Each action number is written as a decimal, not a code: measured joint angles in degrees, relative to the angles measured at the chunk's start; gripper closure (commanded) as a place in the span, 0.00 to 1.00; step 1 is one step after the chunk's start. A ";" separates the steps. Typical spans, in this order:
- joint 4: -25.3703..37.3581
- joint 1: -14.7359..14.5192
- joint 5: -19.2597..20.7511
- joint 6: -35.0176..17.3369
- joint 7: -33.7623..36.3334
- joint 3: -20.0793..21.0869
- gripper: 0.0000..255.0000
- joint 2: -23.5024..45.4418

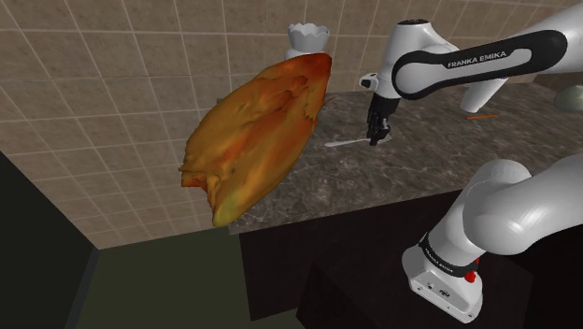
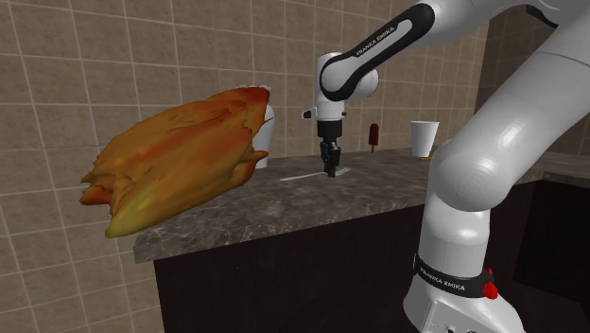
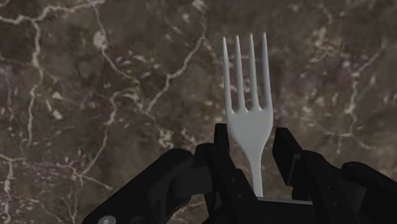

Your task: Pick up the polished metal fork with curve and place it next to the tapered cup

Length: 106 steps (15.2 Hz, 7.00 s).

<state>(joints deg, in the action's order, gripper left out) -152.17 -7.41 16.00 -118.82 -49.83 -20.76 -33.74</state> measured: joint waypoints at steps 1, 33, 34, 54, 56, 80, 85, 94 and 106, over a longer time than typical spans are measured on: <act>0.39 0.06 -0.03 0.78 -0.09 0.10 1.00 -0.37; 22.92 -1.31 -3.71 26.00 -1.55 4.47 1.00 -3.03; 23.71 -1.29 -3.74 26.86 -1.68 4.54 1.00 -3.11; 33.07 2.61 3.27 34.37 -17.02 -6.64 1.00 -4.38; 33.84 3.21 4.71 34.28 -19.95 -9.14 1.00 -4.35; 66.10 -21.55 3.11 31.07 -59.39 -68.47 1.00 16.51; 73.53 -35.08 8.69 33.11 -60.12 -80.35 1.00 10.65; 65.16 -30.91 8.45 26.06 -59.56 -78.95 1.00 10.96; 55.12 -27.64 9.49 16.89 -58.24 -78.64 1.00 10.40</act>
<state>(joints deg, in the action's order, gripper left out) -97.05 -35.05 25.49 -101.93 -108.07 -99.40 -23.35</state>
